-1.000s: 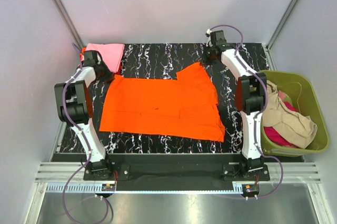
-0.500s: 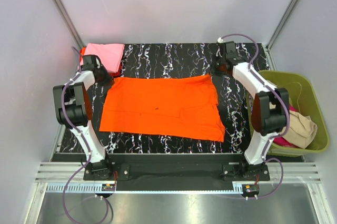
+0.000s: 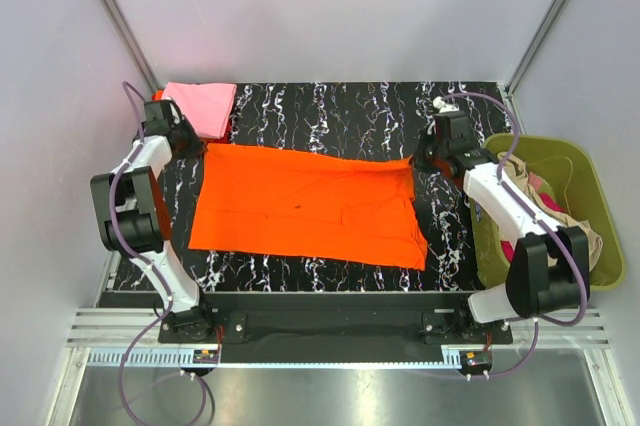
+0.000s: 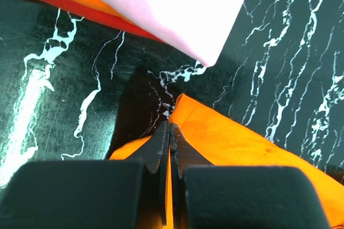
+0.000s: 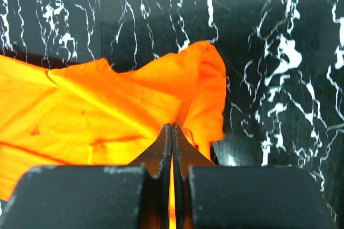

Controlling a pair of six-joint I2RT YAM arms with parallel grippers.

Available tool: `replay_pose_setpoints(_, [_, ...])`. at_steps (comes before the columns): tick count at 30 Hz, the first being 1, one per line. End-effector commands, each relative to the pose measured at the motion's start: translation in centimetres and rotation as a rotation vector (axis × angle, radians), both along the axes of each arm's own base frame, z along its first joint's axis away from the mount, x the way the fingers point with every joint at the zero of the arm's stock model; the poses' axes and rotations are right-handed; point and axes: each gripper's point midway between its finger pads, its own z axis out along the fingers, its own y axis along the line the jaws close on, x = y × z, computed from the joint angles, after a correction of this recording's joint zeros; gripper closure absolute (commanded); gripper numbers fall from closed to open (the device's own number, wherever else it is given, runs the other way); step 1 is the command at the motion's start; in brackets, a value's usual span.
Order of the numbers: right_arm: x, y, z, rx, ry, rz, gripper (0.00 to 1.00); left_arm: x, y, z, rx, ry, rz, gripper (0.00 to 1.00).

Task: Fold and stack the t-shirts
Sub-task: Fold the tshirt

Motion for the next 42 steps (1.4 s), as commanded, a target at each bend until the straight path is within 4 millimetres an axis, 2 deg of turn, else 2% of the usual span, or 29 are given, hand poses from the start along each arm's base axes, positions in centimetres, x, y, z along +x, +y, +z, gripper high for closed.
replay_pose_setpoints(1, [-0.5,-0.1,2.0,0.029,-0.087,-0.014,1.00,0.0,1.2,2.0,0.061,-0.062,0.010,1.00])
replay_pose_setpoints(2, [-1.2,0.1,1.1,0.039,-0.070,0.000,1.00,-0.2,1.4,2.1,0.063,-0.063,0.012,1.00])
replay_pose_setpoints(4, [-1.8,0.1,1.7,0.059,-0.103,-0.001,1.00,-0.7,1.6,1.8,0.063,-0.050,0.020,1.00])
replay_pose_setpoints(5, [-2.4,-0.1,0.9,0.057,-0.094,-0.002,1.00,-0.9,1.9,1.9,0.065,-0.053,0.028,1.00])
replay_pose_setpoints(7, [-2.8,-0.1,2.0,0.075,-0.154,-0.001,1.00,-1.4,2.3,1.9,0.066,-0.051,0.042,1.00])
replay_pose_setpoints(8, [-3.3,-0.1,1.4,0.077,-0.150,0.002,1.00,-1.5,2.4,1.9,0.066,-0.052,0.045,1.00])
replay_pose_setpoints(9, [-3.6,0.0,2.0,0.089,-0.177,0.010,1.00,-1.8,2.6,1.8,0.062,-0.045,0.054,1.00])
replay_pose_setpoints(10, [-4.0,0.4,1.6,0.108,-0.183,0.032,1.00,-1.9,2.7,1.9,0.054,-0.052,0.059,1.00])
replay_pose_setpoints(13, [-4.4,0.6,2.2,0.139,-0.230,0.042,1.00,-2.2,2.8,2.3,0.023,-0.071,0.063,1.00])
replay_pose_setpoints(14, [-4.9,0.7,1.3,0.145,-0.215,0.045,1.00,-2.3,2.7,2.4,0.019,-0.075,0.060,1.00])
replay_pose_setpoints(16, [-5.5,0.8,0.8,0.173,-0.201,0.035,1.00,-2.5,2.3,2.4,-0.003,-0.081,0.051,1.00])
replay_pose_setpoints(21, [-7.0,0.5,-0.7,0.206,-0.164,-0.010,1.00,-4.2,1.5,0.9,-0.025,-0.040,0.035,1.00])
replay_pose_setpoints(22, [-7.6,0.6,-1.5,0.210,-0.141,-0.007,1.00,-4.4,1.5,1.0,-0.022,-0.041,0.036,1.00])
replay_pose_setpoints(26, [-8.7,0.8,-2.6,0.244,-0.096,-0.019,1.00,-5.2,1.3,0.9,-0.017,-0.027,0.028,1.00])
replay_pose_setpoints(29, [-9.3,0.3,-2.9,0.243,-0.090,-0.049,1.00,-5.9,1.4,1.0,-0.001,-0.024,0.033,1.00])
replay_pose_setpoints(33, [-9.6,0.1,-2.3,0.244,-0.105,-0.055,1.00,-6.3,1.5,1.0,0.009,-0.020,0.034,1.00])
replay_pose_setpoints(36, [-9.9,0.1,-2.5,0.241,-0.100,-0.055,1.00,-6.8,1.5,0.3,0.012,0.016,0.032,1.00])
replay_pose_setpoints(39, [-10.6,0.1,-3.8,0.256,-0.045,-0.070,1.00,-7.7,1.5,-0.7,0.010,0.049,0.043,1.00])
replay_pose_setpoints(42, [-11.5,1.3,-4.4,0.321,0.014,-0.049,1.00,-8.3,1.5,-1.2,0.008,0.062,0.057,0.94])
